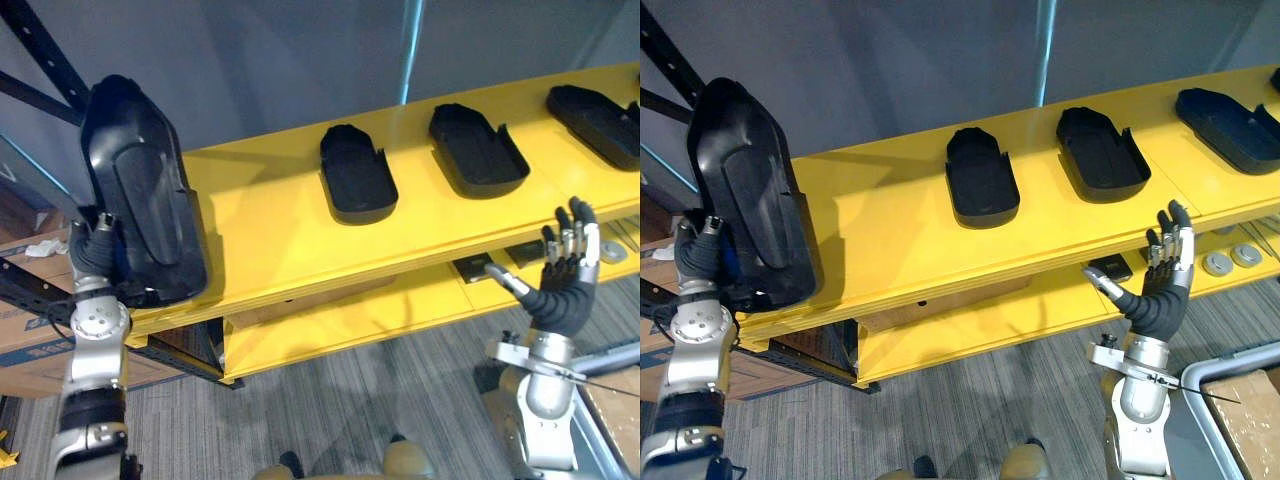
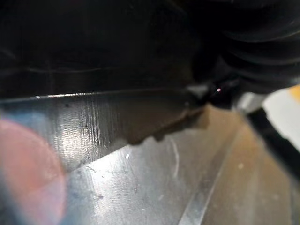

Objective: Walk over and take plastic housings, then place them on the shelf

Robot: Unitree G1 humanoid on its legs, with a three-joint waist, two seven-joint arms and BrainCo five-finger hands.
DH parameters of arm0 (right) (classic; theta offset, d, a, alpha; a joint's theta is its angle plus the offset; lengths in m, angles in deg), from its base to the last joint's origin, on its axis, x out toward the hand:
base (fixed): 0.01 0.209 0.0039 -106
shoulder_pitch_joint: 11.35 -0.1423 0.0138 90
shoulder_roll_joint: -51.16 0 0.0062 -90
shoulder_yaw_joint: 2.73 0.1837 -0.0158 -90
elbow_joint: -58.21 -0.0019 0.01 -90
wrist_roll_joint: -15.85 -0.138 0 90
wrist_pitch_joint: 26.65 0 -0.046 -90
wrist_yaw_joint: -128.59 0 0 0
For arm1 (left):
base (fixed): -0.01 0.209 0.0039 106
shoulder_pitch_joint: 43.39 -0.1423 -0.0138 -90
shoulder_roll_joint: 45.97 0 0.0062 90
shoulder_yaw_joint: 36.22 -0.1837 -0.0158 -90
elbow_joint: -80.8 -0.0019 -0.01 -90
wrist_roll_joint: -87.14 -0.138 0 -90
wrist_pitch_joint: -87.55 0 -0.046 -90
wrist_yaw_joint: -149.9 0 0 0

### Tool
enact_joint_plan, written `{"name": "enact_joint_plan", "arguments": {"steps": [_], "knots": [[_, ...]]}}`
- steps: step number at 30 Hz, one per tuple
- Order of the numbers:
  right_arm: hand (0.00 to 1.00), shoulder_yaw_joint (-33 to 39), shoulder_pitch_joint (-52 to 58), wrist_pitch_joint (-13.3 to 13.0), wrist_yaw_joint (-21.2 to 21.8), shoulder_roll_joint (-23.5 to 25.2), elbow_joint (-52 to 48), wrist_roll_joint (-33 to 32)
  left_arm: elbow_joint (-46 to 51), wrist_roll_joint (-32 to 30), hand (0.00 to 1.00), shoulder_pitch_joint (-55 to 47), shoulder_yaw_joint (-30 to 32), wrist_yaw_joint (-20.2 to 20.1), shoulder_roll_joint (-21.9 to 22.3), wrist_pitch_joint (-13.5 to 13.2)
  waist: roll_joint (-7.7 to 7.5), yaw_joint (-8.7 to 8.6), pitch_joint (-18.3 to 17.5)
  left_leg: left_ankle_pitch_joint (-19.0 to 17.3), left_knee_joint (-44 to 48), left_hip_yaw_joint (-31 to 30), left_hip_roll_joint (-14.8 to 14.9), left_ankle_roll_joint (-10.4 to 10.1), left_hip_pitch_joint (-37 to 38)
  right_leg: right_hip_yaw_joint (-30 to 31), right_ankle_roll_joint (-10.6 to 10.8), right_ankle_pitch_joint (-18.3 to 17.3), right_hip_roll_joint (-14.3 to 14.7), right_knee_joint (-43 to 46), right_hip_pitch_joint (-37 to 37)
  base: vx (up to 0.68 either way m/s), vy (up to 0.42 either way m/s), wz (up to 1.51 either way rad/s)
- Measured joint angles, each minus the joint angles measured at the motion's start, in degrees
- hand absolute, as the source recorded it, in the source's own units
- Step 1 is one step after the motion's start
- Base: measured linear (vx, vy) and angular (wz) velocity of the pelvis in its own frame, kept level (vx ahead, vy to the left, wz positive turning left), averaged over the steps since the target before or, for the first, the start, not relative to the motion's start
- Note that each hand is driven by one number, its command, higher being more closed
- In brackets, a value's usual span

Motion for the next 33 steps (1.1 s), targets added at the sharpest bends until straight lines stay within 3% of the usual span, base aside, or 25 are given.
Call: {"name": "enact_joint_plan", "arguments": {"steps": [5,7,14,20,25,30,31,33], "knots": [[0.00,-0.74,-1.03,0.25,1.71,-4.24,-0.04,-2.38,-8.38,3.35,1.00,7.52,-2.61,0.01,-2.36,4.98,0.70,-1.45,2.72,-0.54,3.02,0.07,0.15,0.27,-2.88,0.21,0.10,0.34,-0.30,0.48,-2.03,-0.05,0.004,-0.02],[0.00,-1.42,-2.85,0.57,2.55,-6.16,-0.84,-3.93,-11.42,6.18,1.00,9.19,-4.66,-0.15,-2.36,8.15,1.22,-2.40,4.84,-0.54,3.86,0.36,0.47,0.28,-3.25,1.10,0.08,0.88,0.03,0.90,-2.74,-0.04,-0.021,-0.17],[0.00,-1.53,-3.21,2.48,4.02,-7.42,-3.75,-6.02,-15.14,11.31,1.00,13.63,-7.62,-3.35,-2.36,14.15,2.12,-4.73,8.49,-0.53,5.72,0.90,0.40,0.29,-5.33,2.74,0.28,1.00,-0.11,3.04,-5.60,-0.03,-0.005,-0.08],[0.00,-1.57,-3.27,2.90,5.03,-9.61,-3.91,-6.13,-15.23,12.01,1.00,14.98,-9.61,-3.46,-2.36,15.56,4.26,-5.00,10.88,-0.52,5.95,1.28,0.46,0.30,-6.01,3.11,0.25,0.91,0.02,4.68,-7.34,-0.05,-0.010,-0.03],[0.00,-2.21,-3.30,3.64,5.53,-9.69,-3.92,-6.16,-15.59,11.78,1.00,15.67,-9.87,-3.27,-3.53,16.30,4.57,-5.19,11.66,-0.51,5.87,2.04,0.27,0.31,-7.10,3.91,0.16,0.06,0.05,7.40,-10.38,-0.06,-0.016,-0.08],[0.00,-2.74,-3.30,3.66,6.38,-10.44,-4.10,-6.19,-16.68,10.84,1.00,17.69,-11.12,-3.05,-5.26,18.65,4.92,-5.80,12.68,-0.44,5.90,3.00,0.16,0.40,-7.74,4.40,0.16,0.03,-0.04,8.57,-12.19,-0.04,-0.006,-0.10],[0.00,-2.77,-3.21,3.66,6.38,-10.47,-4.33,-6.19,-16.68,10.85,0.00,17.93,-11.23,-2.89,-5.56,19.14,4.89,-6.06,12.70,-0.43,5.89,3.01,0.18,0.41,-7.92,4.39,0.16,0.04,-0.03,8.73,-12.47,0.00,0.000,0.00],[0.00,-2.84,-3.11,3.66,6.44,-10.51,-4.98,-6.21,-16.68,10.90,0.00,17.96,-11.22,-2.40,-5.67,19.84,4.89,-6.40,12.70,-0.43,5.90,3.04,0.18,0.41,-7.89,4.41,0.16,0.04,-0.03,9.11,-12.65,0.00,0.000,0.00]]}}
